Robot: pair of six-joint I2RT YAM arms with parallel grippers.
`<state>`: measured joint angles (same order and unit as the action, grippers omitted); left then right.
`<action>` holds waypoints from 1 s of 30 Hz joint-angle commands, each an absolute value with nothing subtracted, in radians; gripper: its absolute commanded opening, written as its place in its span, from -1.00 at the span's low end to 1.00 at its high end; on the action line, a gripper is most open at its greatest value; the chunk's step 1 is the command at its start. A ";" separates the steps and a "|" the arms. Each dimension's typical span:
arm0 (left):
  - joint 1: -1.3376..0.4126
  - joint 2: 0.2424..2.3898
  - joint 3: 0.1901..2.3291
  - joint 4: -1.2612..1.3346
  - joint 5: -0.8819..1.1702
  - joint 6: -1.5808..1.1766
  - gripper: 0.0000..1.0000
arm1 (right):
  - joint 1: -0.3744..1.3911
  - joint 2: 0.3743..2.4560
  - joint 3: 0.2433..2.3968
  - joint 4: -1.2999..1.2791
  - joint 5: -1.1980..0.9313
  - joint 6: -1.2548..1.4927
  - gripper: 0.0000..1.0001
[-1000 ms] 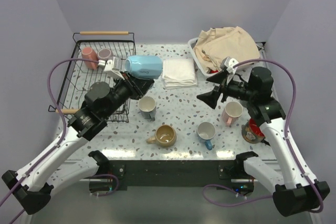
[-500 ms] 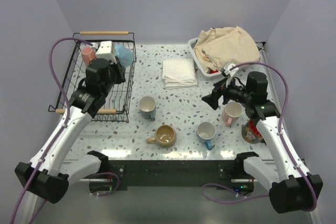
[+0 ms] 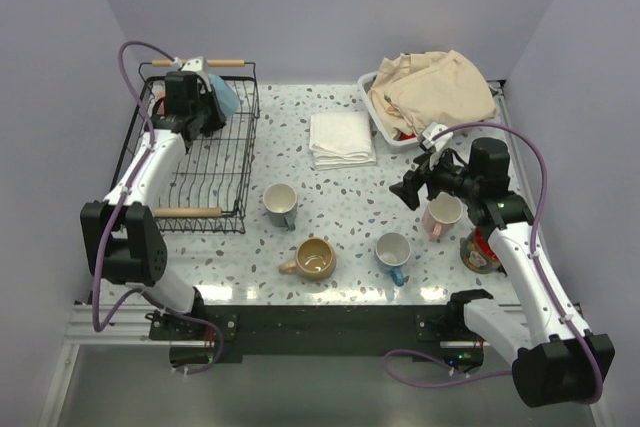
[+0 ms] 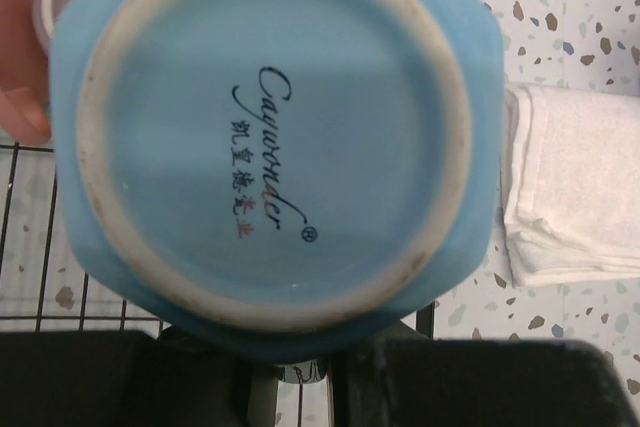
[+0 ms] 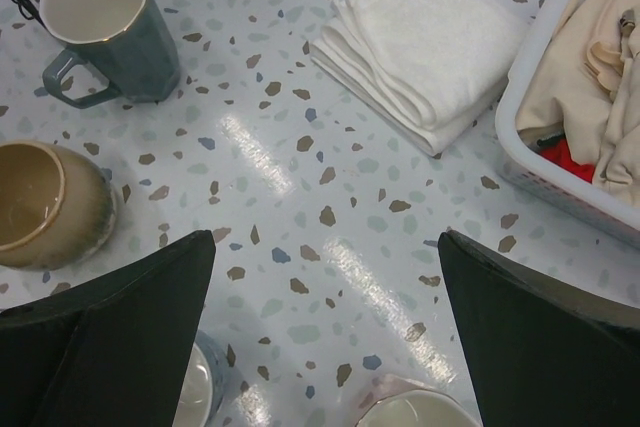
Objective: Load the cups into the dish rack
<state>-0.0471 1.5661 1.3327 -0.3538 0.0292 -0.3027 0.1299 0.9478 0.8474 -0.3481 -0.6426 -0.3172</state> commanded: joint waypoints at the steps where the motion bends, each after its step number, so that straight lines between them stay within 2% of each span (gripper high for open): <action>1: -0.048 1.649 1.462 -0.247 0.055 -0.252 -1.00 | 0.126 0.928 0.859 -0.348 -0.626 -0.360 0.98; 13: -0.049 1.876 1.575 -0.270 0.052 -0.242 -1.00 | 0.126 0.930 0.862 -0.356 -0.637 -0.370 0.98; 24: -0.049 1.991 1.658 -0.291 0.017 -0.232 -1.00 | 0.126 0.942 0.864 -0.362 -0.646 -0.376 0.98; 30: -0.049 2.048 1.706 -0.313 0.011 -0.230 -0.78 | 0.127 0.945 0.864 -0.364 -0.644 -0.380 0.98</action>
<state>-0.0483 2.0495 1.6196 -0.3824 0.0216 -0.2592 0.1299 0.9478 0.8474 -0.3740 -0.6384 -0.3607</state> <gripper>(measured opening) 0.233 0.987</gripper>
